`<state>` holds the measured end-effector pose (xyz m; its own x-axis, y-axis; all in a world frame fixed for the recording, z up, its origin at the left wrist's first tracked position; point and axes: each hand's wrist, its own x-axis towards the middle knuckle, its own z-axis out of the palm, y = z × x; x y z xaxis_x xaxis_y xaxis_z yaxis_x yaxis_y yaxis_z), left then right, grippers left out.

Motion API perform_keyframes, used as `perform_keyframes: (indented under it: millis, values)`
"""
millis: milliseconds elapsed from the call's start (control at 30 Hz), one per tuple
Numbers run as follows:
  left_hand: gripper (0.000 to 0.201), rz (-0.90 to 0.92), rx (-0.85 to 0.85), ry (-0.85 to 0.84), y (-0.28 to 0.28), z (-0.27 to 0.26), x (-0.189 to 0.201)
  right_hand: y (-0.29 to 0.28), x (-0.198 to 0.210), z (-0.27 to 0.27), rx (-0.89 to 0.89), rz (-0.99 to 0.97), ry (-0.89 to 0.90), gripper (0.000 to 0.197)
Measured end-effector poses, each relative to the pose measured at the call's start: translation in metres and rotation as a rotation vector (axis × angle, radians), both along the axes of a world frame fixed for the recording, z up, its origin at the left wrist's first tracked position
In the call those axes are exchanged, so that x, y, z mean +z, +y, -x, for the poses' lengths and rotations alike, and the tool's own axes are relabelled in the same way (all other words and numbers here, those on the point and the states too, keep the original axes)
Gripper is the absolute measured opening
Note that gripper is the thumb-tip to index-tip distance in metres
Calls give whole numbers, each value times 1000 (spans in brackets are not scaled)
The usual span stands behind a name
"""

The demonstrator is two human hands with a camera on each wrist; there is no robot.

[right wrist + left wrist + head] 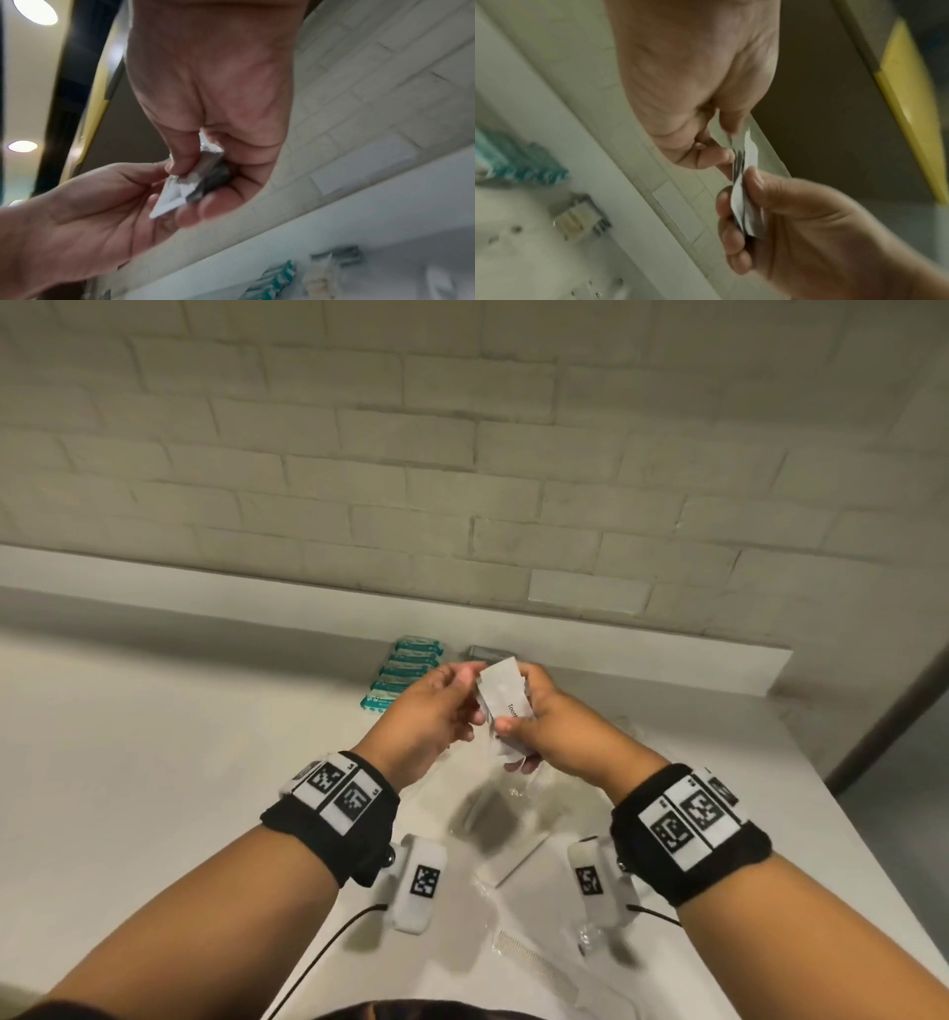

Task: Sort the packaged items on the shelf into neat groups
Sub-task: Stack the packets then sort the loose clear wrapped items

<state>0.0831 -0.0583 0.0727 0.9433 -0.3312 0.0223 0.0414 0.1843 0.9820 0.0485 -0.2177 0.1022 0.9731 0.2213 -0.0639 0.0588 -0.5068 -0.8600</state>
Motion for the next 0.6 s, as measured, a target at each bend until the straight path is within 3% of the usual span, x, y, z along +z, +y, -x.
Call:
perform_keyframes:
  millis: [100, 167, 233, 367, 500, 600]
  values:
    - [46, 99, -198, 20, -5, 7, 2, 5, -5, 2, 4, -232, 74, 94]
    - [41, 37, -194, 57, -14, 12, 1, 10, -6, 1, 15, -256, 86, 100]
    - [29, 9, -62, 150, -22, 12, 4, 16, -3, 2, 12, -125, 44, 100]
    - [10, 200, 67, 242, -20, 4, 9, 5, 9, 6, -89, 339, -188, 113]
    - [13, -34, -29, 169, -18, 11, 17, 1, 13, 11, 80, 486, -360, 138]
    - [19, -140, -41, 125, -22, 18, 19, 9, 12, 10, 172, 564, -458, 136]
